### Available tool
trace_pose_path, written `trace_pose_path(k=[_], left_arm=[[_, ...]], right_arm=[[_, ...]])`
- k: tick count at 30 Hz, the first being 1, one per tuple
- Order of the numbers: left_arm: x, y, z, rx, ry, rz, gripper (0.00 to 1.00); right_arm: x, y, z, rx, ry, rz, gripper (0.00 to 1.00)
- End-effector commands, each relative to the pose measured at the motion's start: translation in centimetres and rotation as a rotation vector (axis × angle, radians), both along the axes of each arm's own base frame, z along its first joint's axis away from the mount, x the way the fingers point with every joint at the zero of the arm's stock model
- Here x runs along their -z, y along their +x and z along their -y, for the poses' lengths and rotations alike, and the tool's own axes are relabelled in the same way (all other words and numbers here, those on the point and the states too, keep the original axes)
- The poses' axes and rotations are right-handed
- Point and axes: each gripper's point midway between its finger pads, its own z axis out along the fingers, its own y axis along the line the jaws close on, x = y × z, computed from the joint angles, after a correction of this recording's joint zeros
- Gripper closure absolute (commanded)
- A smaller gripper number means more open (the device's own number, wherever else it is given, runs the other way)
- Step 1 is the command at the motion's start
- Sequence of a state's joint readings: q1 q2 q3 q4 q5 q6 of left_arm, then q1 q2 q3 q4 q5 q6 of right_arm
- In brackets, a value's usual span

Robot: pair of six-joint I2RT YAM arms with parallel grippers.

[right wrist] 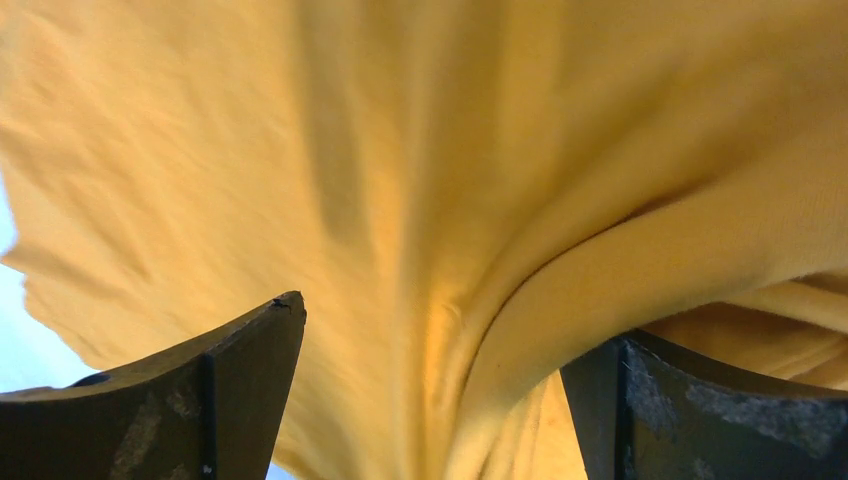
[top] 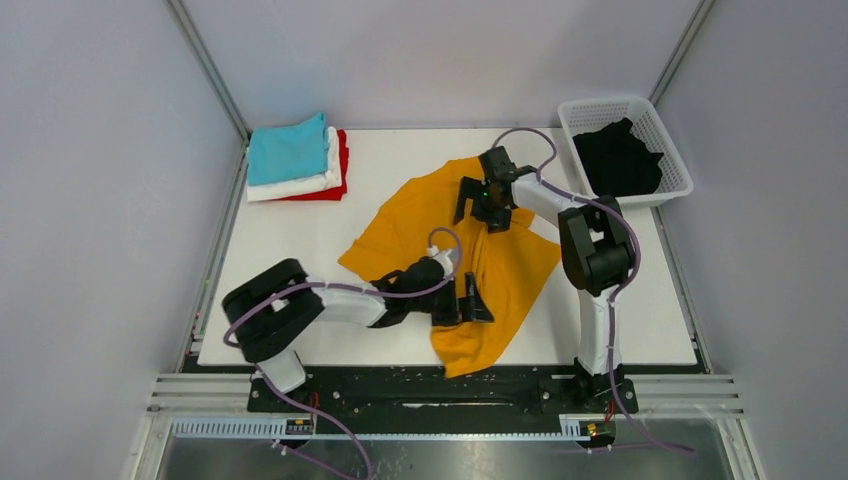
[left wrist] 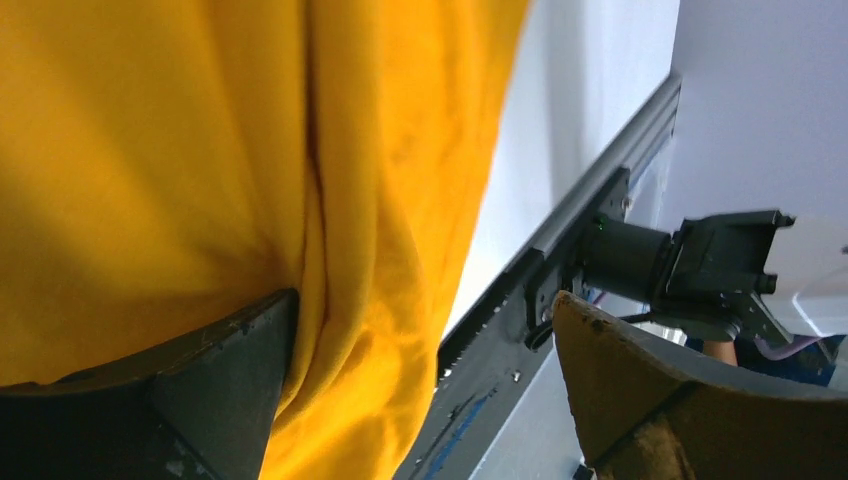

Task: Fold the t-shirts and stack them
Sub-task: Flatten out the tshirt

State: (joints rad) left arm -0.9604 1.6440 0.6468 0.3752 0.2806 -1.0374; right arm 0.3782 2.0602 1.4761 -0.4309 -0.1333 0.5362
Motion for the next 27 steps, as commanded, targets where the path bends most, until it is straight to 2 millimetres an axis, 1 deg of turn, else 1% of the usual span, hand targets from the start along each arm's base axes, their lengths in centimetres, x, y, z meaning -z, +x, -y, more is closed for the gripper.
trace_pose_path(k=[1, 3, 5, 6, 7, 8, 9, 10, 12, 14, 15, 16, 18, 20, 22, 23, 25, 27], left_arm=[[-0.6, -3.5, 4.7, 0.165, -0.045, -0.037, 0.01], [-2.0, -4.4, 6.8, 0.241, -0.097, -0.012, 0.01], [-3.1, -4.7, 7.5, 0.28, -0.125, 0.017, 0.01], [-3.7, -4.7, 7.4, 0.283, -0.134, 0.038, 0.01], [-4.4, -4.5, 7.2, 0.277, -0.144, 0.069, 0.01], [-5.1, -4.3, 6.7, 0.268, -0.145, 0.105, 0.01], [-5.7, -4.1, 6.0, 0.256, -0.137, 0.143, 0.01], [-6.5, -3.8, 5.3, 0.244, -0.121, 0.189, 0.01], [-7.8, -2.8, 3.4, 0.198, -0.057, 0.271, 0.01], [-8.6, -1.2, 1.1, 0.114, 0.023, 0.345, 0.01], [-9.0, -0.3, -0.3, 0.071, 0.062, 0.378, 0.01], [-9.8, 0.8, -1.6, 0.017, 0.085, 0.41, 0.01], [-9.6, 3.1, -4.7, -0.097, 0.153, 0.42, 0.01], [-9.4, 5.8, -7.5, -0.197, 0.19, 0.408, 0.01], [-9.2, 8.7, -9.3, -0.276, 0.204, 0.406, 0.01], [-9.2, 10.7, -10.3, -0.318, 0.209, 0.407, 0.01], [-9.0, 13.5, -10.8, -0.337, 0.217, 0.406, 0.01], [-8.5, 16.4, -11.3, -0.362, 0.251, 0.387, 0.01]], right_arm=[[-1.2, -1.2, -5.9, -0.255, 0.063, 0.001, 0.01], [-2.0, -1.6, -7.6, -0.367, 0.076, 0.032, 0.0], [-3.1, -2.1, -8.4, -0.424, 0.111, 0.037, 0.01], [-3.6, -2.0, -8.1, -0.429, 0.098, 0.05, 0.0], [-4.6, -1.8, -7.4, -0.417, 0.06, 0.082, 0.0], [-5.0, -1.6, -6.3, -0.398, 0.005, 0.105, 0.0], [-5.9, -1.4, -5.1, -0.378, -0.042, 0.135, 0.0], [-6.8, -1.3, -4.0, -0.358, -0.082, 0.163, 0.0], [-8.6, -1.8, -2.0, -0.309, -0.119, 0.202, 0.01], [-9.8, -2.8, -0.2, -0.245, -0.133, 0.226, 0.0], [-9.5, -3.8, 1.0, -0.211, -0.14, 0.217, 0.01], [-9.5, -4.3, 2.1, -0.171, -0.149, 0.228, 0.0], [-9.0, -5.9, 4.1, -0.087, -0.15, 0.227, 0.01], [-8.0, -7.6, 5.1, -0.032, -0.126, 0.227, 0.01], [-6.7, -9.1, 4.9, -0.027, -0.074, 0.224, 0.0], [-6.3, -9.7, 4.4, -0.034, -0.035, 0.214, 0.0], [-5.2, -10.6, 3.9, -0.035, 0.003, 0.185, 0.0], [-4.1, -11.1, 3.9, -0.031, 0.004, 0.146, 0.0]])
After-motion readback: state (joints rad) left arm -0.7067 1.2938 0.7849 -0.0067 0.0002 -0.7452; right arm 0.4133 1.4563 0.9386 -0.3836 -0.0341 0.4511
